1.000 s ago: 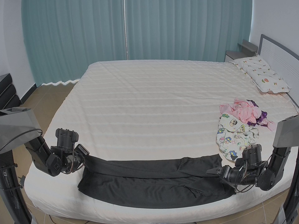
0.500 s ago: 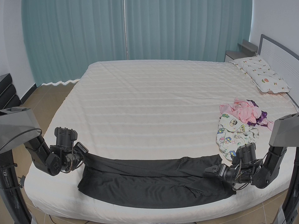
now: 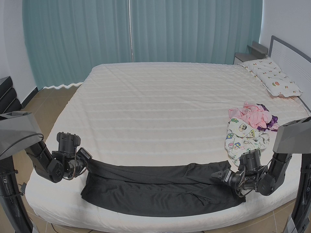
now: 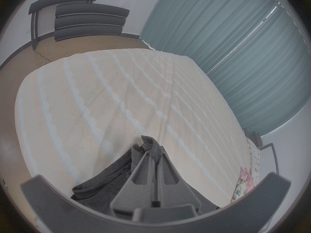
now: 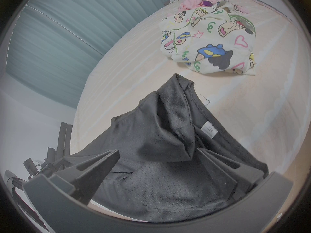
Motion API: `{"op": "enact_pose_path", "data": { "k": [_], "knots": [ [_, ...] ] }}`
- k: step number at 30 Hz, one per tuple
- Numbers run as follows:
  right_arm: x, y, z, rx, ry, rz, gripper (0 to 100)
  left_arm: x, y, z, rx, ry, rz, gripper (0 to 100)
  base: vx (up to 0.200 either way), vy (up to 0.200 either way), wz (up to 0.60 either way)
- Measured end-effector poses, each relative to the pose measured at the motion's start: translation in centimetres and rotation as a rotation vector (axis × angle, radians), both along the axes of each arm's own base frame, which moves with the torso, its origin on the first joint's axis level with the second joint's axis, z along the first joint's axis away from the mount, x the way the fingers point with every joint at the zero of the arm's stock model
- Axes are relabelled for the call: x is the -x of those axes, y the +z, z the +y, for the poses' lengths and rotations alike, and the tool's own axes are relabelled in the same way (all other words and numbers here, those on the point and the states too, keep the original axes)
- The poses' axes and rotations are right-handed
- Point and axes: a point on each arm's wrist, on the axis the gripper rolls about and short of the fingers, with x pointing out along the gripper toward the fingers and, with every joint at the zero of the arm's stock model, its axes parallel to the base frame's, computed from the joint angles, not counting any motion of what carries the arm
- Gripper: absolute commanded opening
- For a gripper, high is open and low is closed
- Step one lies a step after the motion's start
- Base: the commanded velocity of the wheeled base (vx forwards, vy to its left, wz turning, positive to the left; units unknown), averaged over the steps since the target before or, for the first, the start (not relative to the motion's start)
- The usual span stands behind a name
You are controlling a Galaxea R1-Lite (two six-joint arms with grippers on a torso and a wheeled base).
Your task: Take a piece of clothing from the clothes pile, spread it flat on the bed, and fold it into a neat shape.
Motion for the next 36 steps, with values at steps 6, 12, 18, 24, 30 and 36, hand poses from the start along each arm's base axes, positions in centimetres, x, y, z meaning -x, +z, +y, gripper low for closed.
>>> {"op": "enact_pose_path", "data": {
  "k": [6, 12, 18, 24, 30, 36],
  "knots": [
    [-0.2, -0.2, 0.3, -0.001, 0.001, 0.0, 0, 0.0, 0.0, 0.0, 0.0, 0.0, 0.0, 0, 0.0, 0.0, 0.0],
    [-0.6, 0.2, 0.1, -0.015, -0.016, -0.025, 0, 0.0, 0.1, 0.0, 0.002, -0.001, -0.003, 0, 0.0, 0.0, 0.0],
    [-2.1, 1.8, -0.2, -0.108, -0.104, -0.1, 0, -0.4, 0.5, 0.0, 0.011, 0.002, -0.03, 0, 0.0, 0.0, 0.0],
    [-3.6, 4.1, -0.5, -0.192, -0.156, -0.289, 0, -1.7, 1.8, -0.2, 0.076, 0.044, -0.168, 0, 0.0, 0.0, 0.0],
    [-4.0, 4.6, -1.0, -0.218, -0.211, -0.391, 0, -2.7, 2.9, 0.6, 0.103, 0.1, -0.319, 0, 0.0, 0.0, 0.0],
    [-3.2, 3.3, -1.4, -0.174, -0.199, -0.34, 0, -2.5, 1.0, 1.1, 0.023, 0.072, -0.255, 0, 0.0, 0.0, 0.0]
  ]
}}
